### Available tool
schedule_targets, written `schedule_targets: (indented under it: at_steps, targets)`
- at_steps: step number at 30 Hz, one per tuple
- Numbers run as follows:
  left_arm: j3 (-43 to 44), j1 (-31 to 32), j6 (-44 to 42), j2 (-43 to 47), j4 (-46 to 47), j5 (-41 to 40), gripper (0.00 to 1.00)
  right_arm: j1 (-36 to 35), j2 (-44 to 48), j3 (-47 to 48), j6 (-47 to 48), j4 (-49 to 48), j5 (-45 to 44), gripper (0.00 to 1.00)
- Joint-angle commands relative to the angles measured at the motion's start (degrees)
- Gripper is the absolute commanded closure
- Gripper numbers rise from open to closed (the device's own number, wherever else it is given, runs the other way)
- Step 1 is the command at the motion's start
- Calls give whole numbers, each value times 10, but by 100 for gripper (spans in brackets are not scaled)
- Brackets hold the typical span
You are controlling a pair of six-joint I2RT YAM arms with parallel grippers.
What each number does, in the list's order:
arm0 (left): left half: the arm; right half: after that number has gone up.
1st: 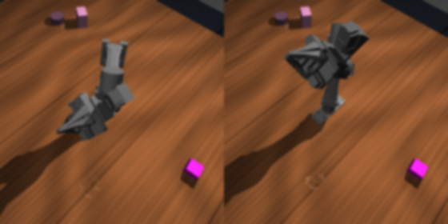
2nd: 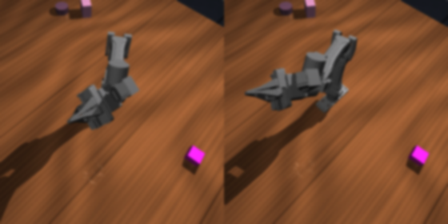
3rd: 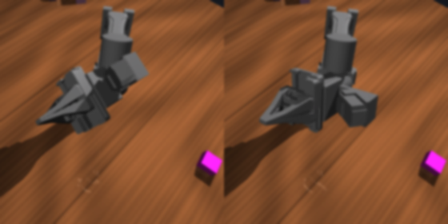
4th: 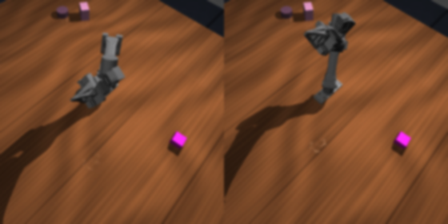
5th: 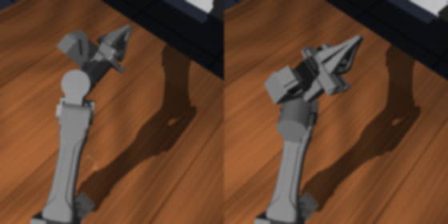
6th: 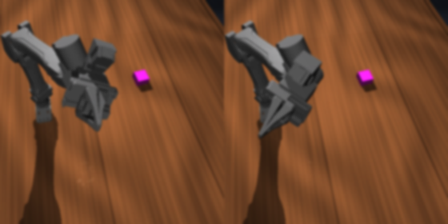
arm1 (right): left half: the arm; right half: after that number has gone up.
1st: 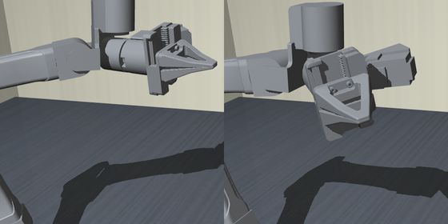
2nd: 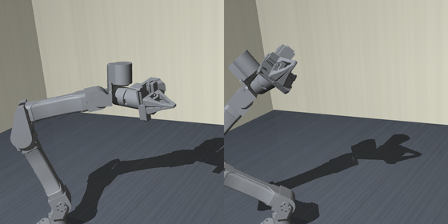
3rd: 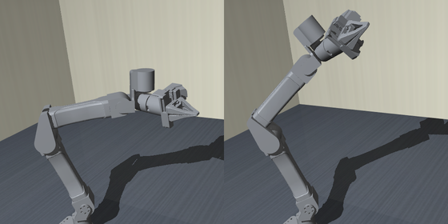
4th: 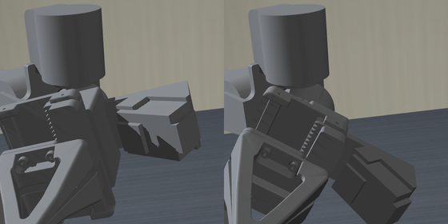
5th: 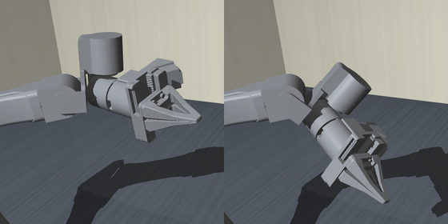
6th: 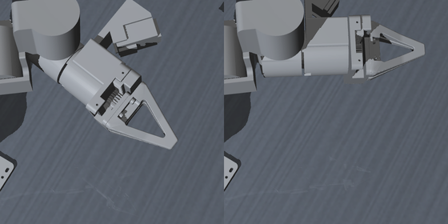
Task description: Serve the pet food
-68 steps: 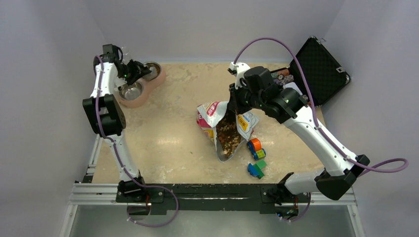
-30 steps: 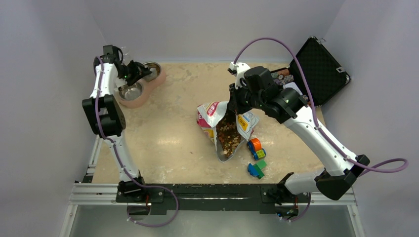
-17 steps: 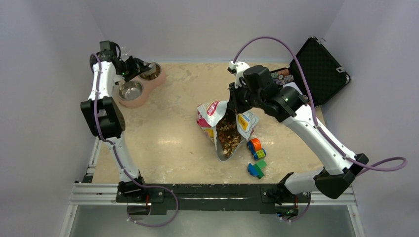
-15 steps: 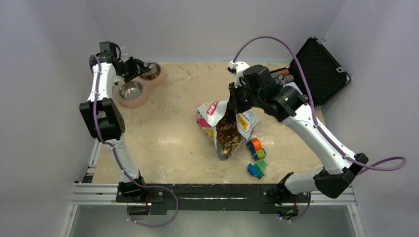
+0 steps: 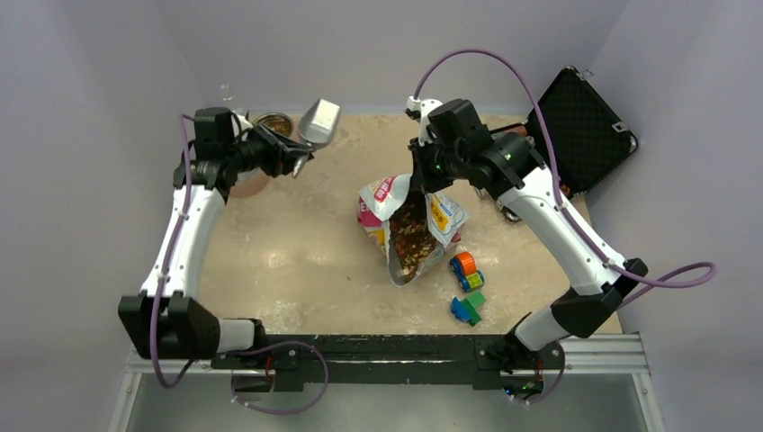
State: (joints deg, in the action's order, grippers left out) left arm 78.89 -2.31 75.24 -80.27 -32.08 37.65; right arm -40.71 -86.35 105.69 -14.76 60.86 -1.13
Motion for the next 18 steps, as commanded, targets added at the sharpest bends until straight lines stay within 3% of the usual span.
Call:
schedule_targets:
  at_steps: [1,3,8,13,18]
  targets:
    - [-88,53,-148,138,47,73,100,-2,3,70,-17,-57,-11,100]
    - [-117,74,-178,195,16,93,100,-2,-6,79,-11,-57,-13,100]
    - [-119,121,-279,312,-183,77,100,-2,-44,125,0,-51,-23,100]
    - [-138,124,-270,407,-308,78,100,-2,-75,167,-19,-44,-21,100]
    - [-182,138,-242,439,-348,74,100,-2,-90,197,-44,-46,-17,100]
